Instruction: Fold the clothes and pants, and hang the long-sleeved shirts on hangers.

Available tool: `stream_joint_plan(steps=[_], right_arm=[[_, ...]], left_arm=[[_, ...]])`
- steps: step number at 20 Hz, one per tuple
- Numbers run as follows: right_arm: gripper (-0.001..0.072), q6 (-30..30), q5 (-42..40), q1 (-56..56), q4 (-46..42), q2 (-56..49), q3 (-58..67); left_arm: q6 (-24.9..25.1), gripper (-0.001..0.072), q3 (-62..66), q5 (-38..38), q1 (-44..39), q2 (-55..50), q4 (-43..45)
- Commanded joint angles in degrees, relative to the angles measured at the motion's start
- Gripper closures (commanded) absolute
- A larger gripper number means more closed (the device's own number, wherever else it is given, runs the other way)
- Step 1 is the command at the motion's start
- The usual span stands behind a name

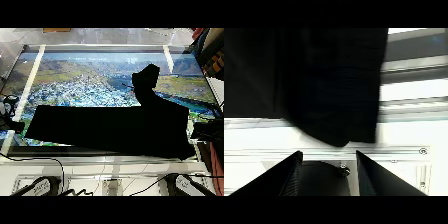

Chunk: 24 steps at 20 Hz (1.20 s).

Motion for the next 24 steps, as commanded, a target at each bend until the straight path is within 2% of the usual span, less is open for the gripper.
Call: stream_joint_plan(steps=[1, 6, 9, 11, 12, 13, 16, 20, 21, 22, 23, 24], right_arm=[[0.0297, 0.0, -1.92, -0.04, -0.15, 0.0, 0.0], [0.0298, 0.22, -14.05, -0.04, 0.46, -0.02, 0.0], [0.0299, 1.64, -30.25, 1.14, 6.62, -0.11, 0.04], [0.0304, 6.75, -41.57, 3.85, 8.76, -0.7, 0.42], [0.0357, 8.74, -45.05, 5.68, 8.9, -1.75, 1.51], [0.0381, 9.42, -46.6, 7.96, 8.87, -3.61, 3.58], [0.038, 10.21, -46.84, 15.02, 8.96, -12.44, 13.88], [0.038, 13.33, -47.17, 22.43, 13.2, -26.25, 27.89], [0.0356, 13.97, -47.5, 24.06, 13.84, -29.68, 31.1], [0.0232, 14.91, -47.82, 25.42, 14.36, -32.65, 33.77], [0.006, 15.67, -47.91, 26.71, 15.56, -35.45, 35.89], [0.0019, 15.76, -47.98, 27.98, 16.2, -37.79, 37.55]], left_arm=[[-0.02, 0.001, -0.02, 0.02, 0.39, -0.02, -0.07], [-0.22, 0.0011, 0.94, 2.64, -1.2, 0.04, -0.2], [-0.24, 0.0013, 4.26, 6.12, -6.43, 0.02, -0.87], [-0.44, 0.0013, 6.47, 9.2, -10.99, 0.02, -0.92], [-0.39, 0.0013, 7.23, 11.54, -13.46, 0.02, -0.68], [-0.39, 0.0014, 7.69, 14.14, -15.56, 0.02, -0.2], [-0.42, 0.0015, 8.02, 22.88, -20.11, 0.02, 1.68], [-0.42, 0.0015, 8.0, 26.58, -21.57, 0.02, 1.66], [-0.42, 0.0015, 8.0, 26.56, -21.57, 0.02, 1.66], [-0.39, 0.0015, 8.0, 26.56, -21.57, 0.02, 1.66], [-0.39, 0.0015, 8.0, 26.56, -21.57, 0.02, 1.66], [-0.39, 0.0015, 8.0, 26.56, -21.59, 0.02, 1.64]])
